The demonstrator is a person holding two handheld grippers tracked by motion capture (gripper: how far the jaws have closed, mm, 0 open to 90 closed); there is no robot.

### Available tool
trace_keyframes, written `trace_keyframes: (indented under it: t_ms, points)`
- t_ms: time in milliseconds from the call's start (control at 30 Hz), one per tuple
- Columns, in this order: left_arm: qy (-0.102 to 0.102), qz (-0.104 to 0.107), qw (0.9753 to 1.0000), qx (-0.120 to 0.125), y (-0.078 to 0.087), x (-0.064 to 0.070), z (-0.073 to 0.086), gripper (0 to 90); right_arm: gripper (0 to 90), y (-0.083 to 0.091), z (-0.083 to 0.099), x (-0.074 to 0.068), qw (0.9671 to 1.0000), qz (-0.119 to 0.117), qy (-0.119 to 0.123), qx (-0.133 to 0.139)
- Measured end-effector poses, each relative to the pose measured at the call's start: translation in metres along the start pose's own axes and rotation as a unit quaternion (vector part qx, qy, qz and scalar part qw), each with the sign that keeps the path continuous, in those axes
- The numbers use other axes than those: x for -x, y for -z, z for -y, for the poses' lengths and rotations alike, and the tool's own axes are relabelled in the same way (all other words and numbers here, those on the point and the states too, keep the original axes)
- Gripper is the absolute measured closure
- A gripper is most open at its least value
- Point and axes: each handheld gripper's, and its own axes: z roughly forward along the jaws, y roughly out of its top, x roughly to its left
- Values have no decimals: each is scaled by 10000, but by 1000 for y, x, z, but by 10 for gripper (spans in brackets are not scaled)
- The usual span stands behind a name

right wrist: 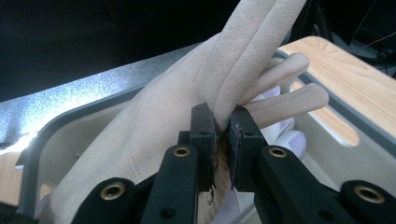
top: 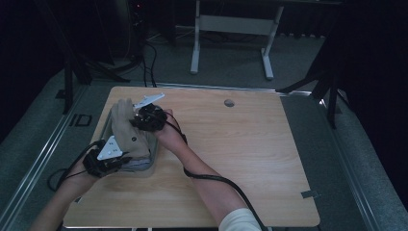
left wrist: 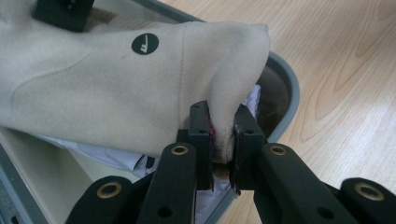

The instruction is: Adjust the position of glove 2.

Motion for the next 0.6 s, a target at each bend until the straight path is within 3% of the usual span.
trace_keyframes:
  t_ms: [133,200,400,533,600]
  points:
    - [97,52,9999,-97,-7,-2,3,815,816,-13,8,3,9998,71,-88,-162]
    - [129,85,9997,-169,-11,-3,5,815,815,-19,13,5,9993,66,-241,-266]
    - [263,208,9992,-231,-16,-5,12,813,803,-34,24,5,9974,172,-274,-641]
    - [346,271,9988,-219,-18,-6,12,807,698,-31,23,6,9970,216,-372,-646]
    - [375,273,9987,-204,-18,-6,12,799,577,-26,23,7,9972,208,-429,-573]
